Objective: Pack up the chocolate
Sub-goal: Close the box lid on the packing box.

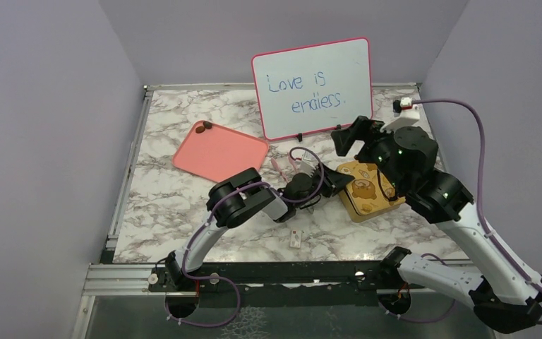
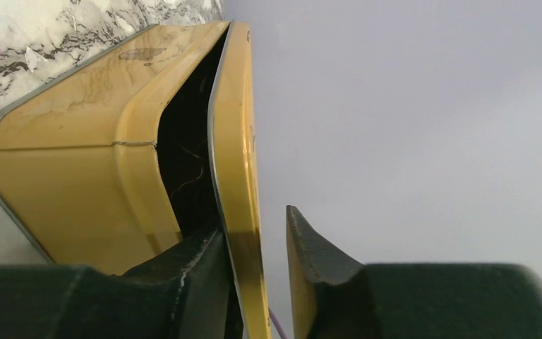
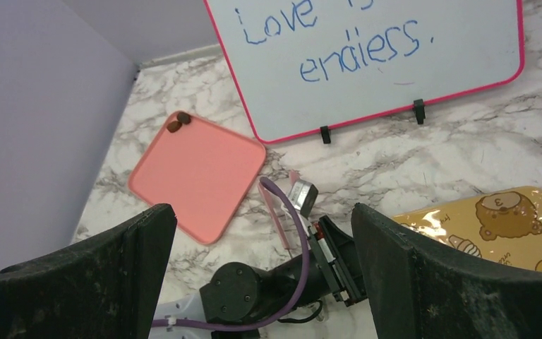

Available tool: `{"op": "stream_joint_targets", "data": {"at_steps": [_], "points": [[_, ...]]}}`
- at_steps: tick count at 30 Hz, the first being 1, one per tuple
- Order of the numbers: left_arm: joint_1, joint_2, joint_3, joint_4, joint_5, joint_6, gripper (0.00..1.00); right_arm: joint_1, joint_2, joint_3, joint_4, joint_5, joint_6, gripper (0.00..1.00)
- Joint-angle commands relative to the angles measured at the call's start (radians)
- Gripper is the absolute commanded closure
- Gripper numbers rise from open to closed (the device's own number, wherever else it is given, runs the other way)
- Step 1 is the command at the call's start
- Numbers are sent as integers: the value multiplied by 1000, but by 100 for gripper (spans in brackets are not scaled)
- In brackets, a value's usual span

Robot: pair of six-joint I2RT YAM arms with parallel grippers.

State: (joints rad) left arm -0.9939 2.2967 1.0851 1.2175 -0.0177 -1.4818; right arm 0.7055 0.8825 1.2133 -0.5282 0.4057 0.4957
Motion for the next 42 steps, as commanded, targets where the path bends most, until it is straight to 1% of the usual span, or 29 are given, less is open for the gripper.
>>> {"op": "stream_joint_targets", "data": {"at_steps": [1,8,14,18,22,27,31,34,38,42], "points": [[9,-17,-32,-49,-41,14,63,-3,37,0,-34,-7,-25,0],[15,-51,-94,-55,-75,-9,60,-2,46,-9,-19,5,-22,0],[18,-100,-164,-72,-120,-23,59,-3,74,18,-78,111,49,0],[18,-158,-239,-91,-180,-21,56,-3,110,23,-101,130,47,0],[20,-230,-302,-110,-240,16,54,-3,157,1,-106,116,77,0],[35,-319,-350,-159,-263,85,51,-6,245,9,-141,139,127,0],[53,-373,-404,-162,-265,104,49,-67,302,17,-116,54,159,1],[67,-402,-422,-163,-237,153,47,-119,353,29,-105,22,164,1],[78,-453,-434,-170,-216,251,47,-216,407,15,-119,-6,229,4],[78,-525,-407,-252,-206,382,44,-352,466,11,-187,-24,331,5]]}}
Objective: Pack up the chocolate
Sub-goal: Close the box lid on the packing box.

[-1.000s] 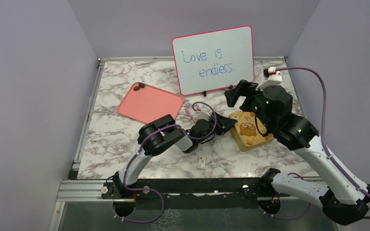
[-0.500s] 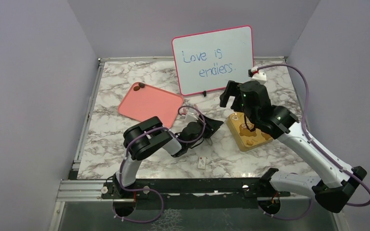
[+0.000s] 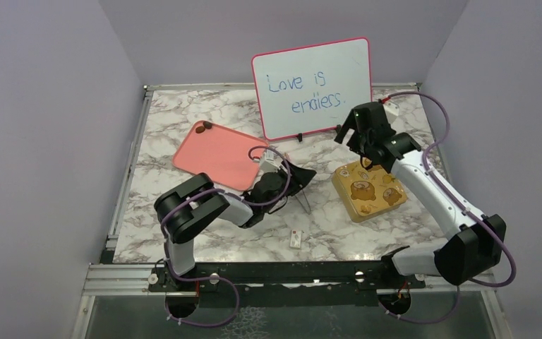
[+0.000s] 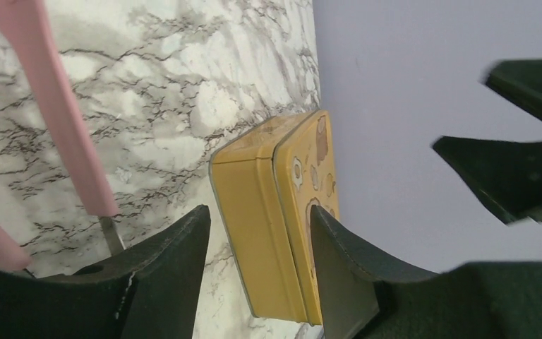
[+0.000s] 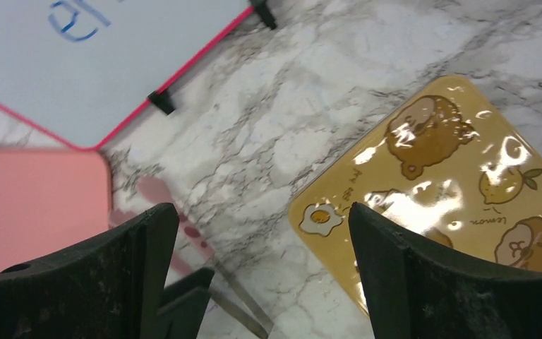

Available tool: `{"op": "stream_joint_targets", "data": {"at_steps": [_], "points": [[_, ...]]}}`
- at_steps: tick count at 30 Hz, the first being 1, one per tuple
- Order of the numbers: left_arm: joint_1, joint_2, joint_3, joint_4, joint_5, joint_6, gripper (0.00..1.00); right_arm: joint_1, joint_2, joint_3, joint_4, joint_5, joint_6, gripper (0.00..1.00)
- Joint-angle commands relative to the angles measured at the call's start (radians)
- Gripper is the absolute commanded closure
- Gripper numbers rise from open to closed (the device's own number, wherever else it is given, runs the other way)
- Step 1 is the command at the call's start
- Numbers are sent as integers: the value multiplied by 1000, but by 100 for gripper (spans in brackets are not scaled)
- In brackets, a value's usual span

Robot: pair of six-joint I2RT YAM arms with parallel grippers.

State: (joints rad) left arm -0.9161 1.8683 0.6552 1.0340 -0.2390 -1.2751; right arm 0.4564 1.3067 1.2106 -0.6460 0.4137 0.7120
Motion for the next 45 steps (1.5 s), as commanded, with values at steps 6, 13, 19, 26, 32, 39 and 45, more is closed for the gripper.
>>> {"op": "stream_joint_targets", "data": {"at_steps": [6,13,19,26,32,39,45], "points": [[0,-102,201,-317,92,362,35,-242,23,-42,-45,-81,131,10],[0,11,362,-412,173,419,33,-269,-22,-182,21,-162,104,42],[1,108,459,-435,238,439,33,-269,-56,-281,62,-261,73,67],[1,196,526,-454,350,455,32,-269,-95,-400,164,-403,21,84],[2,224,531,-481,352,442,32,-269,-76,-517,256,-530,18,99],[-1,234,569,-634,282,483,35,-268,-98,-542,254,-491,19,99],[0,222,628,-766,253,528,31,-269,-130,-481,202,-522,41,99]]}}
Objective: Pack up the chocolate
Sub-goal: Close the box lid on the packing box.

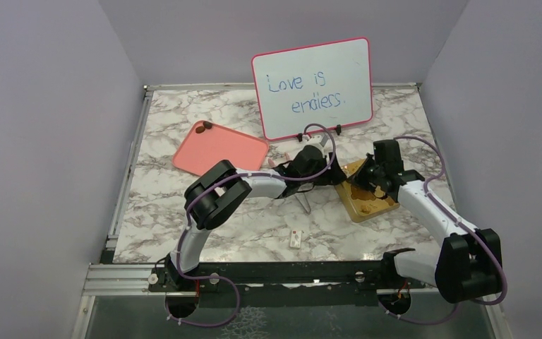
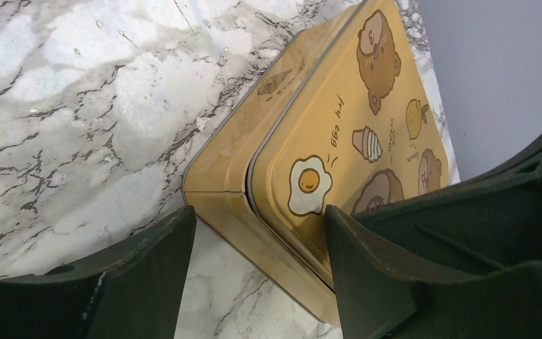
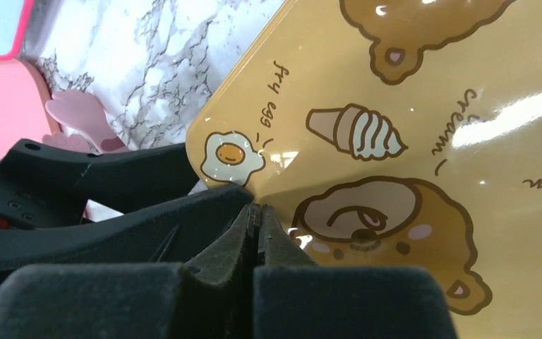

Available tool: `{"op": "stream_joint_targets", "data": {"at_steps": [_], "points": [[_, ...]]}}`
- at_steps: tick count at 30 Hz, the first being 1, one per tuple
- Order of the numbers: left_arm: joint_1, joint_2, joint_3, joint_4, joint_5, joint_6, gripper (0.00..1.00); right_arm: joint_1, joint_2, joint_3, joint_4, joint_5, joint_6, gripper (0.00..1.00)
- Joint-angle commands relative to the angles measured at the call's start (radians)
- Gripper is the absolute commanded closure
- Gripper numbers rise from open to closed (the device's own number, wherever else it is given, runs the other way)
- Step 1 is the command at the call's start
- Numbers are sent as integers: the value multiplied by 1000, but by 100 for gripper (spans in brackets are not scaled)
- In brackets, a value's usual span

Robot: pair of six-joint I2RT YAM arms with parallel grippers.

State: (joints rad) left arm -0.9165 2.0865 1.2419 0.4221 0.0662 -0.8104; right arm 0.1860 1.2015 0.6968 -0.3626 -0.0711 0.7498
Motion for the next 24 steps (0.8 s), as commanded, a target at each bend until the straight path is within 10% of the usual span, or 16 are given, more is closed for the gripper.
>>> {"op": "stream_joint_targets", "data": {"at_steps": [1,7,18,24], "points": [[1,-1,47,-159,-39,67,31,1,-32,49,-96,-30,3,99],[0,-15,68,-181,-17,63,37,1,-54,110,-230,161,21,94],[0,-41,61,-245,-54,60,45,2,-31,6,-132,-130,-169,99],[1,-71,46,-253,-89,47,28,2,-47,-47,-89,-207,-192,99]]}}
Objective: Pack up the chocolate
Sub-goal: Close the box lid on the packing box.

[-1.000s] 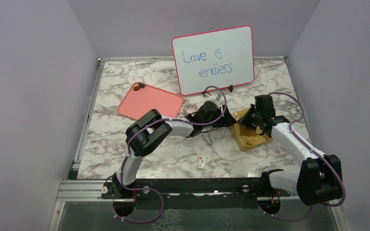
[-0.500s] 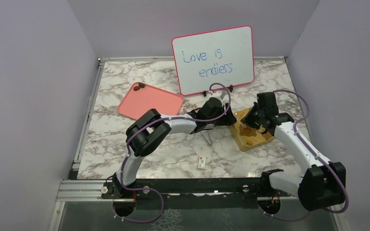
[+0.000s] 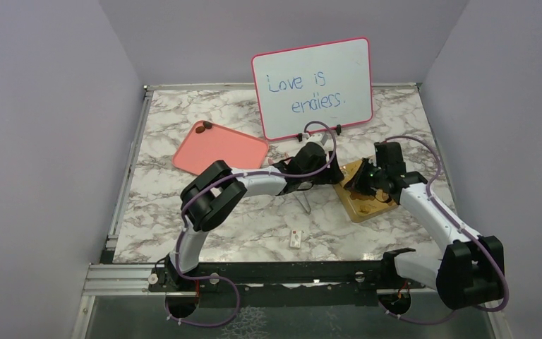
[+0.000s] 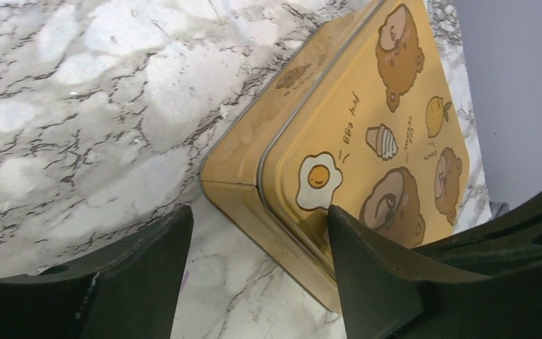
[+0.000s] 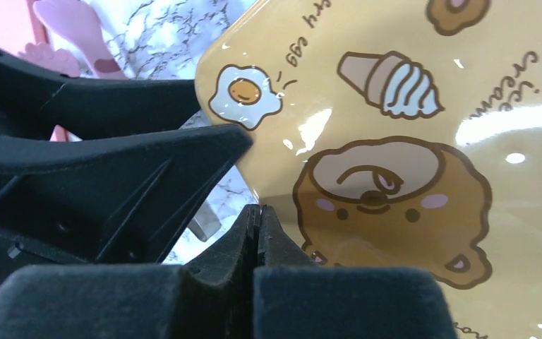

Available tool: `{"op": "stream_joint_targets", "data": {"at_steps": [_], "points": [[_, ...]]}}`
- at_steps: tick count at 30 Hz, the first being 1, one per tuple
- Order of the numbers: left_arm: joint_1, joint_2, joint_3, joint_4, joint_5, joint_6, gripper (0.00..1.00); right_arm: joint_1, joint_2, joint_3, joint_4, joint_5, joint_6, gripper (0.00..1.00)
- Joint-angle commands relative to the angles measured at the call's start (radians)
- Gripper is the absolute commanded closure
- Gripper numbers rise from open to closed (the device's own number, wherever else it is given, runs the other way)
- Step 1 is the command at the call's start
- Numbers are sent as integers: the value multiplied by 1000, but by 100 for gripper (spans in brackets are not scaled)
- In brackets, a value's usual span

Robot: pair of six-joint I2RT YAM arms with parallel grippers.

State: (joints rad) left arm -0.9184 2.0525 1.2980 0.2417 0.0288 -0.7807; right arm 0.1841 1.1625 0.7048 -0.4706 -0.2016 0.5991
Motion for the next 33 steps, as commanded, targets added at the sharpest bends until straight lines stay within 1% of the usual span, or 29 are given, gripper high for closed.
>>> {"op": "stream_joint_targets", "data": {"at_steps": [1,4,6,8,10,12,14,17,18,20,22,23,24,27,30,33], "points": [[3,-32,-4,-75,-46,20,27,3,-6,-63,22,-54,-39,99],[3,-6,15,-87,-30,24,25,3,1,-79,35,-33,-43,99],[6,10,22,-82,-5,26,25,3,3,-55,31,-36,-46,99],[9,9,24,-74,5,28,27,3,-4,11,-22,-11,-34,89],[13,-4,27,-63,14,36,28,3,-24,83,-84,62,-1,74],[15,-20,40,-67,11,50,30,3,-51,131,-125,136,26,63],[15,-34,52,-77,1,56,30,3,-76,162,-143,193,36,54],[15,-37,60,-79,1,56,28,3,-95,199,-95,272,-26,45],[14,-36,58,-75,12,49,27,3,-92,201,-65,314,-51,44],[14,-38,38,-43,46,35,26,2,-59,209,-22,398,-104,37],[12,-46,8,-4,77,21,25,-6,-2,227,1,436,-138,23],[12,-51,-9,17,90,14,24,-13,30,240,3,443,-152,17],[9,-57,-26,35,101,10,23,-19,58,250,13,448,-169,14],[2,-62,-40,50,133,12,21,-56,114,253,73,434,-223,9],[-4,-65,-43,64,156,11,21,-123,127,225,158,344,-274,9],[-6,-73,-47,74,168,13,21,-168,143,228,198,313,-305,10]]}}
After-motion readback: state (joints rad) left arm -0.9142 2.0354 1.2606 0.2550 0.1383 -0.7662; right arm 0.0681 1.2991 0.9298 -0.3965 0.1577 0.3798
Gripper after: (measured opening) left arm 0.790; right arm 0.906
